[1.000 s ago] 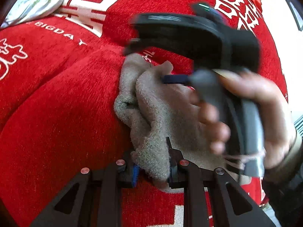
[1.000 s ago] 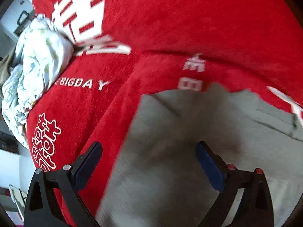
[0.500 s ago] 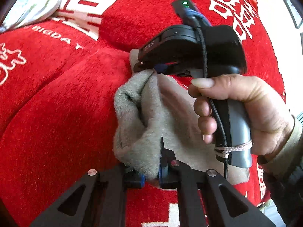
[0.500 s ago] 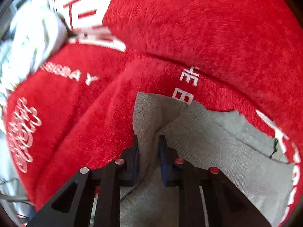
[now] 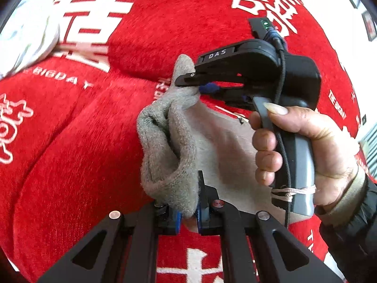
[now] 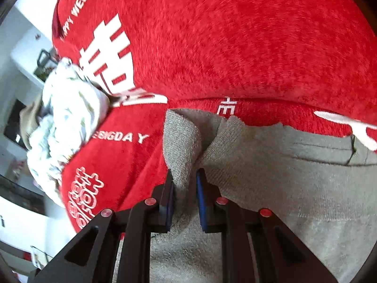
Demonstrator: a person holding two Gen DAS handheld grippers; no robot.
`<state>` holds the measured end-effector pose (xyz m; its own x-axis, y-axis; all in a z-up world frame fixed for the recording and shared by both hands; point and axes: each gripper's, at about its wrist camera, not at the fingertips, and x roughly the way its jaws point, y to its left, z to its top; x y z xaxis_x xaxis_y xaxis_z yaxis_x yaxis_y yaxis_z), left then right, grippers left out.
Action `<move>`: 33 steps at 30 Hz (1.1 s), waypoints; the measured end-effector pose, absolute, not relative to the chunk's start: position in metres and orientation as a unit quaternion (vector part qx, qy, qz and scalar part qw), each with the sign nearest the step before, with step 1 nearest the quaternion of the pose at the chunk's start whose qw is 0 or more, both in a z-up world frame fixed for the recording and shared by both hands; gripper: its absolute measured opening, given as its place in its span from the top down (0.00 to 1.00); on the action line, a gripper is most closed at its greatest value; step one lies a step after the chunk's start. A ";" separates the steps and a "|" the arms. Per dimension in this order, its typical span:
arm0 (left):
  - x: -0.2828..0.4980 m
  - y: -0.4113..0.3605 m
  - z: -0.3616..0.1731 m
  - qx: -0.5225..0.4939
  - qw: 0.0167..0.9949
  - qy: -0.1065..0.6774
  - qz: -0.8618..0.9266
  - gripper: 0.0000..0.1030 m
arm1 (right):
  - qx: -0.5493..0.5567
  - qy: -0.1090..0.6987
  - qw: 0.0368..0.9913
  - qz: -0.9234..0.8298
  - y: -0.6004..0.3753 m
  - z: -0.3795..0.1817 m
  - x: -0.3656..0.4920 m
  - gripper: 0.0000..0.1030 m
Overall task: Fold small clothes
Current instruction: 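Lift and fold the held sweatshirt edges with both grippers toward each other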
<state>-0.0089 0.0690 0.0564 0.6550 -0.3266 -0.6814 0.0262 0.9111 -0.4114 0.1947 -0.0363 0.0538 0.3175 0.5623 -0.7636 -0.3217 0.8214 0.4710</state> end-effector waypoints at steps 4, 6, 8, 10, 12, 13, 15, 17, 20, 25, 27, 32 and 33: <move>-0.011 0.054 0.069 -0.166 0.894 0.403 -0.104 0.90 | 0.139 0.505 0.805 0.278 -0.055 0.063 0.193 0.82; -0.009 0.046 0.074 -0.154 0.894 0.408 -0.103 0.90 | 0.147 0.501 0.807 0.278 -0.064 0.068 0.190 0.82; -0.007 0.037 0.078 -0.139 0.894 0.415 -0.100 0.90 | 0.152 0.496 0.809 0.276 -0.076 0.073 0.187 0.82; -0.003 0.030 0.080 -0.128 0.893 0.419 -0.099 0.90 | 0.154 0.493 0.811 0.273 -0.087 0.077 0.185 0.82; -0.002 0.021 0.082 -0.114 0.894 0.423 -0.098 0.90 | 0.158 0.492 0.812 0.270 -0.097 0.080 0.183 0.82; -0.002 0.015 0.083 -0.107 0.893 0.425 -0.098 0.90 | 0.160 0.491 0.813 0.268 -0.104 0.081 0.182 0.82; -0.002 0.004 0.084 -0.091 0.894 0.428 -0.100 0.90 | 0.164 0.489 0.815 0.265 -0.114 0.084 0.182 0.82; -0.003 -0.005 0.085 -0.082 0.893 0.430 -0.103 0.90 | 0.168 0.486 0.816 0.264 -0.123 0.086 0.181 0.82; -0.004 -0.018 0.086 -0.071 0.892 0.434 -0.107 0.90 | 0.179 0.484 0.814 0.268 -0.137 0.089 0.181 0.82; -0.006 -0.034 0.089 -0.054 0.891 0.437 -0.111 0.90 | 0.192 0.481 0.810 0.276 -0.158 0.092 0.182 0.82; -0.007 -0.040 0.090 -0.046 0.891 0.438 -0.113 0.90 | 0.192 0.480 0.810 0.278 -0.164 0.093 0.182 0.82; -0.009 -0.060 0.095 -0.023 0.891 0.436 -0.122 0.90 | 0.196 0.476 0.808 0.286 -0.184 0.097 0.184 0.82; -0.008 -0.064 0.095 -0.018 0.891 0.437 -0.124 0.90 | 0.195 0.476 0.808 0.286 -0.186 0.098 0.184 0.82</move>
<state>-0.0081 -0.0644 0.0949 0.5877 -0.2359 -0.7740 0.2052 0.9687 -0.1395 0.1845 -0.1856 0.0979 0.3833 0.6480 -0.6582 -0.2759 0.7604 0.5880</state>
